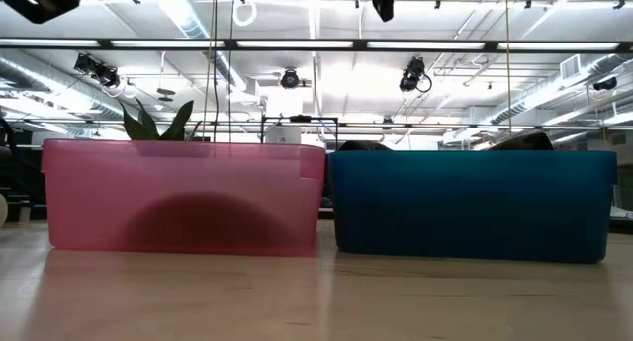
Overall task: Pick & Place hat
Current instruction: Put the brown cap into the red bin
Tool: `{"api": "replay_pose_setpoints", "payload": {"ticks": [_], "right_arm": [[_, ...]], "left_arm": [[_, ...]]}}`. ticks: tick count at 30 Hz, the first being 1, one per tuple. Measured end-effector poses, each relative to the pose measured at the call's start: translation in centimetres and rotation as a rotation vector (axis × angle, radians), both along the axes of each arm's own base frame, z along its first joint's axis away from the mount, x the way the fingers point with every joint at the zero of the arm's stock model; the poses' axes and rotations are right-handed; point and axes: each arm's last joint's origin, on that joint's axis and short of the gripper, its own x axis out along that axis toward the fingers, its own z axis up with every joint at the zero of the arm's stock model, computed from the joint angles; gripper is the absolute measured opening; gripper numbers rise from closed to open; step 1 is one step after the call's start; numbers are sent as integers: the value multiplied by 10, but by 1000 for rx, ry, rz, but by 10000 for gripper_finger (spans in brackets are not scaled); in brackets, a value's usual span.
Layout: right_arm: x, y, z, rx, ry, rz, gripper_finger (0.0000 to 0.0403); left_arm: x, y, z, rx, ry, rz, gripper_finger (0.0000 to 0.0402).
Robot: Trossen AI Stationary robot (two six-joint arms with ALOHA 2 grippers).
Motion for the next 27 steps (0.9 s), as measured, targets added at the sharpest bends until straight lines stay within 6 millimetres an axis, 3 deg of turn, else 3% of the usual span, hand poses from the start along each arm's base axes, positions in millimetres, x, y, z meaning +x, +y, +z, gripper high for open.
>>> {"api": "replay_pose_setpoints", "payload": {"ticks": [8,14,21,27], "right_arm": [[4,10,-13,27,40,30,111],[7,23,-12,11,38,79,111],[9,41,-12,33,31,204,111],[10,56,-12,8,29,274,111]], "left_arm": [[9,-27,-24,52,106,17,199],[10,-39,-57,85,181,34,199],[0,-36,-84,119,246,92,199],[5,-30,-95,121,198,209,192]]}}
